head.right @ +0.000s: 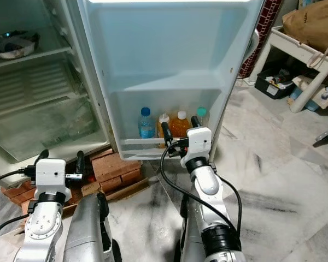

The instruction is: Restocking fridge

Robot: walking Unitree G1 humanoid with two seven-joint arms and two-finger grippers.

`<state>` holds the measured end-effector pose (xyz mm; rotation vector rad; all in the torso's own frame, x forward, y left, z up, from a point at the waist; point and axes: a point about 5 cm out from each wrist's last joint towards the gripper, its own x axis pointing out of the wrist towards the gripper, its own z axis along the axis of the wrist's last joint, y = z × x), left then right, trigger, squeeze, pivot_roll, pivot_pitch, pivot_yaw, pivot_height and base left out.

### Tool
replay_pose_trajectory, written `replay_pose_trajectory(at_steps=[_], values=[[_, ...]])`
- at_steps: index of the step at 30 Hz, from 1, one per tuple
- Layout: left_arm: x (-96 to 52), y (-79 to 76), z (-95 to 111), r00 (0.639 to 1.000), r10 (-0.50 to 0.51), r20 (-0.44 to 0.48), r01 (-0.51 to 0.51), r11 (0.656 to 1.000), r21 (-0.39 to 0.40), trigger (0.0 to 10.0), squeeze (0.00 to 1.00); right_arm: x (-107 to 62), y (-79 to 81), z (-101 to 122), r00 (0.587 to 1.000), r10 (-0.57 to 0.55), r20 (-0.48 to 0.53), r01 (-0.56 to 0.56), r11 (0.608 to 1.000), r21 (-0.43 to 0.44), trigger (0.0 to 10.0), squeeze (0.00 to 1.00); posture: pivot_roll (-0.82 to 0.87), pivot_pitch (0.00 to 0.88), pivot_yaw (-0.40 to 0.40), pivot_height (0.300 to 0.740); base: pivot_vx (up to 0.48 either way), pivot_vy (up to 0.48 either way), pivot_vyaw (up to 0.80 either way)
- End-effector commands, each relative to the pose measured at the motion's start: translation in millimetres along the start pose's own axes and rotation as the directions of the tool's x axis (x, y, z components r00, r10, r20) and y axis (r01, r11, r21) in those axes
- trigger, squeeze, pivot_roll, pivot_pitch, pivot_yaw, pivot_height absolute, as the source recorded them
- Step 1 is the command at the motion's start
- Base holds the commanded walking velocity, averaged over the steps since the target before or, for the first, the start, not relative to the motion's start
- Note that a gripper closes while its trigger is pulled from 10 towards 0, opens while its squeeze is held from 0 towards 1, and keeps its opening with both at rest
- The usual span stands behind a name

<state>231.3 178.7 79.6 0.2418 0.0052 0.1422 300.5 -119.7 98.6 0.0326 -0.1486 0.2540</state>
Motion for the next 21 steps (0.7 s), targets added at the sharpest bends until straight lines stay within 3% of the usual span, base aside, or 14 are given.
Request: replay_pose_trajectory(at_steps=[1, 9, 12, 14, 21], values=[[5.2, 2.2, 6, 0.999, 0.008, 0.038, -0.008, 1.000, -0.016, 10.0, 0.00, 3.8, -3.1, 1, 1.000, -0.019, -0.003, 0.019, 1.000, 0.005, 10.0, 0.00, 0.06, 0.000, -0.016, 0.599, 0.000, 0.000, 0.00], [7.4, 5.6, 11, 0.998, 0.000, 0.066, 0.001, 1.000, -0.013, 10.0, 0.00, 10.3, -12.6, 11, 0.999, -0.040, 0.019, 0.041, 0.999, -0.020, 10.0, 0.00, 0.05, 0.000, -0.008, 0.649, 0.000, 0.000, 0.00], [3.2, 7.9, 9, 0.998, -0.004, 0.063, 0.004, 1.000, -0.012, 10.0, 0.00, 2.9, -23.5, 10, 0.997, -0.077, 0.006, 0.077, 0.997, -0.032, 10.0, 0.00, 0.04, 0.004, 0.001, 0.669, 0.000, 0.000, 0.00], [-7.6, 10.4, -1, 1.000, 0.004, -0.006, -0.005, 0.998, -0.069, 10.0, 0.00, -10.3, -30.1, 5, 0.995, -0.098, -0.015, 0.097, 0.994, -0.043, 10.0, 0.00, 0.02, 0.016, -0.003, 0.689, 0.000, 0.000, 0.00], [-34.9, 10.6, -13, 0.999, 0.008, -0.041, -0.009, 1.000, -0.026, 10.0, 0.00, -38.5, -38.4, -4, 0.990, -0.126, -0.070, 0.122, 0.991, -0.058, 10.0, 0.00, 0.01, 0.020, 0.002, 0.719, 0.000, 0.000, 0.00]])
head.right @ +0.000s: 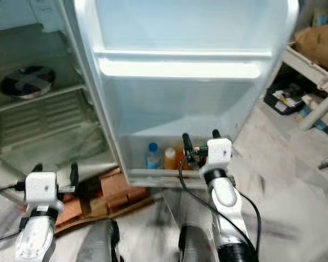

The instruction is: Restocking fridge

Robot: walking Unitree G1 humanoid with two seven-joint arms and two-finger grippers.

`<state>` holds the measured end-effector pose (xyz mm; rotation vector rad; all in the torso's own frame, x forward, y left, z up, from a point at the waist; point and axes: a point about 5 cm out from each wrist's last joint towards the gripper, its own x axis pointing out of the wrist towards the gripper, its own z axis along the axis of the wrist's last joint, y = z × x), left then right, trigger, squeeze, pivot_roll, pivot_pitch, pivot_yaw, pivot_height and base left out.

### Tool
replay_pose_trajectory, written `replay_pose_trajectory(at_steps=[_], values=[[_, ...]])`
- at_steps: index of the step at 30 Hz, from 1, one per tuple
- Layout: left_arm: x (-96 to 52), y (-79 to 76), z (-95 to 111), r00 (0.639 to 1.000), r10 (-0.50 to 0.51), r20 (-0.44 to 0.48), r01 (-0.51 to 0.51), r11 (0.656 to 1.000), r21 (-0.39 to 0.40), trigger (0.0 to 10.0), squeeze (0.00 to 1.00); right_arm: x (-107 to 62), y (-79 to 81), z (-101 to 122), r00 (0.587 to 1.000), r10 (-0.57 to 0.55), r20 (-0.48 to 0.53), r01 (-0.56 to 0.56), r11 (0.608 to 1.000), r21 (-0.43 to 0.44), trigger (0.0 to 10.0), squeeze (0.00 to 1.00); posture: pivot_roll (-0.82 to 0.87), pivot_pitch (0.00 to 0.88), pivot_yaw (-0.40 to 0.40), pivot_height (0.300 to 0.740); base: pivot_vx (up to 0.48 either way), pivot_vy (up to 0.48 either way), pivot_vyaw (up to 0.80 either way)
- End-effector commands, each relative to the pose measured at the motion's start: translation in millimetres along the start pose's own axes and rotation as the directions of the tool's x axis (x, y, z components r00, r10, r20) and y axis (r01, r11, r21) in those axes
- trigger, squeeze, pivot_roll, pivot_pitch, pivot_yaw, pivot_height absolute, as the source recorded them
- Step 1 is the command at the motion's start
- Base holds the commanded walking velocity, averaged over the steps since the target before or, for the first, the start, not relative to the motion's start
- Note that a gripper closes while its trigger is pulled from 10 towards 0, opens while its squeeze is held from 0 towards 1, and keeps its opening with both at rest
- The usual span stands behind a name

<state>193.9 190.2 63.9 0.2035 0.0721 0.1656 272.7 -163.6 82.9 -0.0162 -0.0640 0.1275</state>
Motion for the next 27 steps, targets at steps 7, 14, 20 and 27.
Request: replay_pose_trajectory(at_steps=[7, 14, 20, 27], values=[[1.6, -1.7, 6, 1.000, 0.008, 0.024, -0.007, 1.000, -0.014, 10.0, 0.00, -1.2, 1.5, 6, 1.000, -0.001, 0.001, 0.001, 1.000, 0.013, 10.0, 0.00, 0.01, 0.004, 0.006, 0.740, 0.000, 0.000, 0.00], [8.3, -6.0, 11, 0.999, -0.008, 0.043, 0.008, 1.000, 0.000, 10.0, 0.00, 2.0, 6.2, 6, 1.000, 0.015, -0.009, -0.014, 1.000, 0.023, 10.0, 0.00, 0.01, 0.000, 0.000, 0.740, 0.000, 0.000, 0.00], [10.9, -5.7, 11, 0.999, -0.001, 0.047, 0.001, 1.000, 0.004, 10.0, 0.00, 8.0, 9.4, 7, 0.999, 0.047, -0.014, -0.046, 0.997, 0.066, 10.0, 0.00, 0.00, 0.000, 0.007, 0.740, -0.045, 0.000, 0.00], [13.9, -8.0, 12, 0.999, -0.013, 0.049, 0.012, 1.000, 0.010, 10.0, 0.00, 12.7, 6.2, 11, 0.999, 0.042, -0.007, -0.041, 0.995, 0.095, 10.0, 0.00, 0.00, 0.000, 0.011, 0.740, -0.299, 0.000, 0.00]])
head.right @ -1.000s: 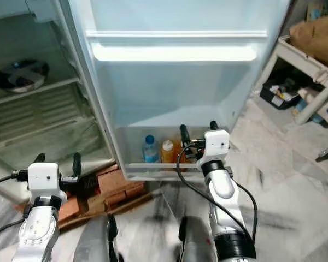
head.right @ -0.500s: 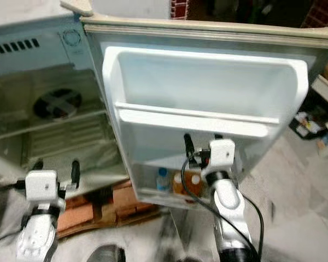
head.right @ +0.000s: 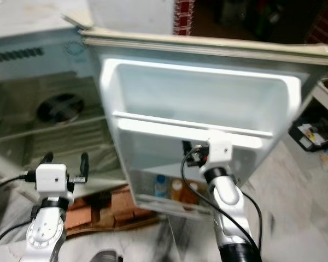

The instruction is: Restocking fridge

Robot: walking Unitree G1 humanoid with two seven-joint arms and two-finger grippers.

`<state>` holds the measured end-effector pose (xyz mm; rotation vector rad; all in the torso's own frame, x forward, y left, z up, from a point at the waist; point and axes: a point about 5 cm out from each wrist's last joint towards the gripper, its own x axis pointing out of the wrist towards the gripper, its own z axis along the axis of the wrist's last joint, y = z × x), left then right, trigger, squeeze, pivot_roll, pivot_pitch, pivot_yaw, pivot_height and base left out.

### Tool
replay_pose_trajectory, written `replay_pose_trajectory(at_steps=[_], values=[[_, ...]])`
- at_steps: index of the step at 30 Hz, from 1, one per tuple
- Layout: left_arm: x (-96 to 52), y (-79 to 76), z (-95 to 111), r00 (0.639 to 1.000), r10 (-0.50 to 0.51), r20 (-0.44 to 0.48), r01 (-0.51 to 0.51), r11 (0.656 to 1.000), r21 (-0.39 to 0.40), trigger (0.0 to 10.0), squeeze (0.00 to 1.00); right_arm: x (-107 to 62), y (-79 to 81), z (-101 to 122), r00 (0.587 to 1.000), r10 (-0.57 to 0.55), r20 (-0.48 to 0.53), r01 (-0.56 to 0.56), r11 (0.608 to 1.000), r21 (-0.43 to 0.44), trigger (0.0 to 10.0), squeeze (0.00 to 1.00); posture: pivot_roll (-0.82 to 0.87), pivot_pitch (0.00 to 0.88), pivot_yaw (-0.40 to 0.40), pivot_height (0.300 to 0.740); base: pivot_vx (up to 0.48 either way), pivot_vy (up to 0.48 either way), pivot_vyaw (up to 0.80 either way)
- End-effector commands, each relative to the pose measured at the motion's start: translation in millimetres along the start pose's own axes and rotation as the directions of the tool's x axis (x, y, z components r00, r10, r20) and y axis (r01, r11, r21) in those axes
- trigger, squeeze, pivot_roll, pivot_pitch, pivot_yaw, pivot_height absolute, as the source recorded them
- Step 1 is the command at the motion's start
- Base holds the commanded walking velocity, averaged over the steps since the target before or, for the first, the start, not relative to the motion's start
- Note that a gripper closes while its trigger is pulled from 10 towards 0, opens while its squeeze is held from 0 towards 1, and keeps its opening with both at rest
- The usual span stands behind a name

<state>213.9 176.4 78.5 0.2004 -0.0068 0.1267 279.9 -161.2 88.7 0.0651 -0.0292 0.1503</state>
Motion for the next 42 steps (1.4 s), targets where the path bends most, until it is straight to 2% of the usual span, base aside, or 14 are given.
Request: replay_pose_trajectory(at_steps=[1, 11, 16, 18, 24, 27, 31, 42], values=[[-3.1, 5.6, -6, 0.999, 0.017, -0.033, -0.017, 1.000, 0.019, 10.0, 0.00, 5.1, 5.2, 5, 1.000, 0.022, 0.017, -0.022, 1.000, 0.009, 10.0, 0.00, 0.00, 0.000, 0.012, 0.740, -0.322, 0.000, 0.00], [-2.2, 4.4, -7, 0.999, 0.007, -0.038, -0.006, 1.000, 0.027, 10.0, 0.00, 7.3, 13.1, 5, 0.998, 0.068, -0.001, -0.068, 0.998, -0.010, 10.0, 0.00, 0.00, 0.009, 0.013, 0.740, -0.317, 0.000, 0.00], [-0.9, 3.1, -7, 0.999, 0.000, -0.034, 0.001, 1.000, 0.022, 10.0, 0.00, 10.1, 12.4, 5, 0.999, 0.046, -0.007, -0.046, 0.998, -0.030, 10.0, 0.00, -0.01, 0.010, 0.013, 0.740, 0.000, 0.000, 0.00], [-0.4, 2.9, -7, 1.000, -0.014, -0.026, 0.014, 1.000, 0.025, 10.0, 0.00, 11.4, 13.5, 6, 0.996, 0.093, 0.004, -0.093, 0.995, -0.032, 10.0, 0.00, -0.01, 0.009, 0.015, 0.740, 0.000, 0.000, 0.00], [2.2, 8.2, -7, 1.000, -0.015, -0.028, 0.016, 0.999, 0.033, 10.0, 0.00, 15.4, 15.5, 10, 0.992, 0.122, 0.019, -0.120, 0.990, -0.071, 10.0, 0.00, -0.01, 0.010, 0.015, 0.740, 0.000, 0.000, 0.00], [4.7, 11.1, -7, 0.999, -0.012, -0.031, 0.013, 0.999, 0.034, 10.0, 0.00, 16.5, 17.0, 8, 0.992, 0.124, -0.011, -0.124, 0.990, -0.061, 10.0, 0.00, -0.02, 0.016, 0.014, 0.740, 0.000, 0.000, 0.00], [6.0, 11.2, -7, 0.999, -0.010, -0.032, 0.011, 0.999, 0.033, 10.0, 0.00, 16.4, 18.9, 11, 0.989, 0.147, 0.010, -0.146, 0.987, -0.064, 10.0, 0.00, -0.02, 0.019, 0.013, 0.740, 0.000, 0.000, 0.00], [7.2, 5.0, -7, 0.999, -0.026, -0.037, 0.027, 0.999, 0.021, 10.0, 0.00, 21.3, 17.6, 20, 0.983, 0.176, 0.053, -0.172, 0.983, -0.071, 10.0, 0.00, -0.02, 0.020, 0.012, 0.740, 0.000, -0.359, 0.00]])
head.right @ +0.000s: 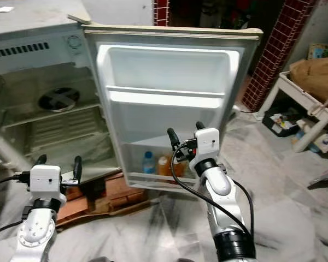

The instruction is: Restocking fridge

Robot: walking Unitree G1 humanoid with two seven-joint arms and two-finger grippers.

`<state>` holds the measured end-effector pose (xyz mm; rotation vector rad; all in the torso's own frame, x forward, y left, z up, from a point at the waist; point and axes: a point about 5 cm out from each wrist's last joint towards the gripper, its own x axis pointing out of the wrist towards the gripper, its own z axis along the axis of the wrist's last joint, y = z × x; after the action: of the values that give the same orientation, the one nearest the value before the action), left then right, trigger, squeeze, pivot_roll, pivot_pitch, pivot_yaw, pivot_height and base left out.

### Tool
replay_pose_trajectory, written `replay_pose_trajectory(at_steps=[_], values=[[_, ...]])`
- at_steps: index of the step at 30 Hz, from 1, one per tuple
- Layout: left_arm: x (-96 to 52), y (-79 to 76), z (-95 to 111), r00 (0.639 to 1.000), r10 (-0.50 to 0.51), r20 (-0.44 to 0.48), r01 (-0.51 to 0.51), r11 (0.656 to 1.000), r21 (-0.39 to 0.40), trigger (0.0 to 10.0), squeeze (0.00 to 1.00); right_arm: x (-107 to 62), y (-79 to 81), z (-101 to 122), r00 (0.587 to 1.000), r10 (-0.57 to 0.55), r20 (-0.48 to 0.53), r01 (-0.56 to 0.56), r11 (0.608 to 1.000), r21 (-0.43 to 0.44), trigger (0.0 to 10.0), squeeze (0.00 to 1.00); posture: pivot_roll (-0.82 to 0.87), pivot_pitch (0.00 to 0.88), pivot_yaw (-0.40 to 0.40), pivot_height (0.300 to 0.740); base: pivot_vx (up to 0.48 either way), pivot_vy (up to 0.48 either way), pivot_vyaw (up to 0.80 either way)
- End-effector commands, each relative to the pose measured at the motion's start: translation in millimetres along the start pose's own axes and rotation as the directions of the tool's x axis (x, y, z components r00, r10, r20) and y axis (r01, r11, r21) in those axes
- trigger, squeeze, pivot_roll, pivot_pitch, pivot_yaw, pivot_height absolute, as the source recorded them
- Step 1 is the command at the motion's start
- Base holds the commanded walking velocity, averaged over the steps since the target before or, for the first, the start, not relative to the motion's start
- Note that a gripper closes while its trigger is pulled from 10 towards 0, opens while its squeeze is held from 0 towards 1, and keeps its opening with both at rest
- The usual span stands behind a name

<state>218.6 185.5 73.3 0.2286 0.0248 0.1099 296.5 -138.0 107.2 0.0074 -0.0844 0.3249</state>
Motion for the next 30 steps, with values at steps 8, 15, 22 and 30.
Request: replay_pose_trajectory(at_steps=[8, 15, 22, 30], values=[[2.4, -3.8, -1, 1.000, -0.012, -0.009, 0.012, 1.000, -0.008, 10.0, 0.00, -1.0, 4.5, 1, 0.988, 0.154, -0.007, -0.152, 0.984, 0.088, 10.0, 0.00, -0.02, 0.018, 0.011, 0.740, 0.000, -0.420, 0.00], [0.6, -5.3, -3, 1.000, -0.019, -0.016, 0.019, 1.000, -0.003, 10.0, 0.00, -28.1, 27.0, -21, 0.838, 0.527, -0.141, -0.508, 0.848, 0.150, 10.0, 0.00, -0.01, 0.019, 0.012, 0.740, 0.000, -0.425, 0.00], [-0.9, -6.0, -4, 1.000, -0.021, -0.019, 0.021, 1.000, -0.002, 10.0, 0.00, -34.1, 19.1, -32, 0.797, 0.561, -0.224, -0.551, 0.827, 0.109, 10.0, 0.00, -0.01, 0.023, 0.007, 0.740, 0.000, -0.422, 0.00], [-3.2, -5.7, -5, 1.000, 0.003, -0.023, -0.004, 1.000, -0.026, 10.0, 0.00, -15.3, 3.0, -18, 0.927, 0.353, -0.130, -0.358, 0.933, -0.018, 10.0, 0.00, -0.01, 0.029, 0.007, 0.740, 0.000, 0.000, 0.00]])
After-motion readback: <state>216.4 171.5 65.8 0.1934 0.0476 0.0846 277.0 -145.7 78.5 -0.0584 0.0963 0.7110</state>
